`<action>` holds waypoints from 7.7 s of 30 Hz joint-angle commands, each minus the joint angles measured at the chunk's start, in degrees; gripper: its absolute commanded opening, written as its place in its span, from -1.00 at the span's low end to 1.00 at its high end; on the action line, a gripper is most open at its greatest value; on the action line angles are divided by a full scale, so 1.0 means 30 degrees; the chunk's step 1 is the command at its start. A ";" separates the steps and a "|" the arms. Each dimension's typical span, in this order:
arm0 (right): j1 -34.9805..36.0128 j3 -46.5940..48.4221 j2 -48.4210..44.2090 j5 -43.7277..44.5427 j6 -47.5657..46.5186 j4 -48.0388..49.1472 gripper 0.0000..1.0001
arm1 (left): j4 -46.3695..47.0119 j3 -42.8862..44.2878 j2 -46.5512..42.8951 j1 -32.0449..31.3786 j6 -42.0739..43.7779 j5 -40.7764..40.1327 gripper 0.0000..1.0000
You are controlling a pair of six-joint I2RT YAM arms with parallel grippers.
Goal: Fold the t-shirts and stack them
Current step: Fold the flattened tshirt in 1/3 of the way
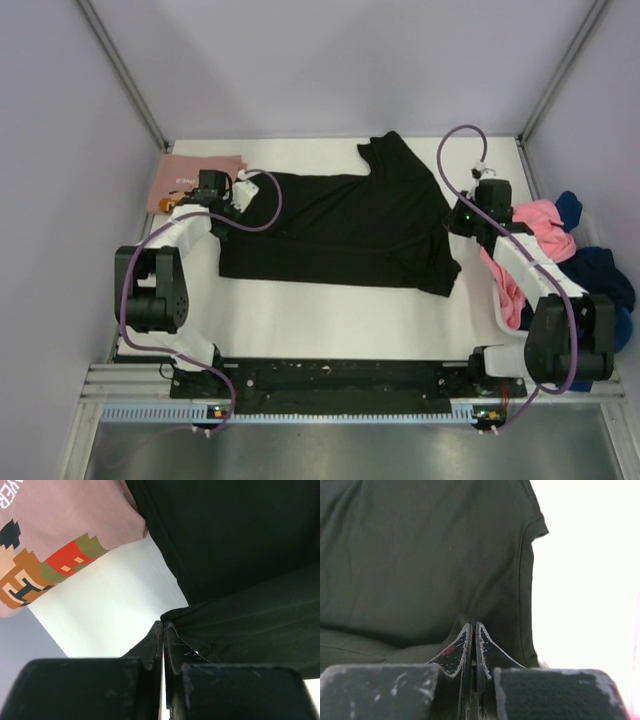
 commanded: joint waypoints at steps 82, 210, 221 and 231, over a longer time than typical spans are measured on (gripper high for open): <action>0.2698 -0.1621 -0.4322 0.0666 0.3579 -1.3574 -1.00 | -0.3073 -0.9625 -1.0149 -0.1150 0.8952 -0.1005 -1.00; 0.3289 -0.8797 -0.6638 -0.1856 0.7536 -0.6727 -1.00 | -0.1469 0.6724 0.3672 -1.6322 -0.2277 0.3146 -0.59; 0.3288 -0.8826 -0.6726 -0.1856 0.7565 -0.6727 -1.00 | -0.2495 0.8300 0.6595 -1.8377 0.1508 0.7231 -0.72; 0.3289 -0.8826 -0.6668 -0.1826 0.7594 -0.6756 -1.00 | -0.1004 1.0239 0.8829 -1.7206 0.0777 0.2132 -0.81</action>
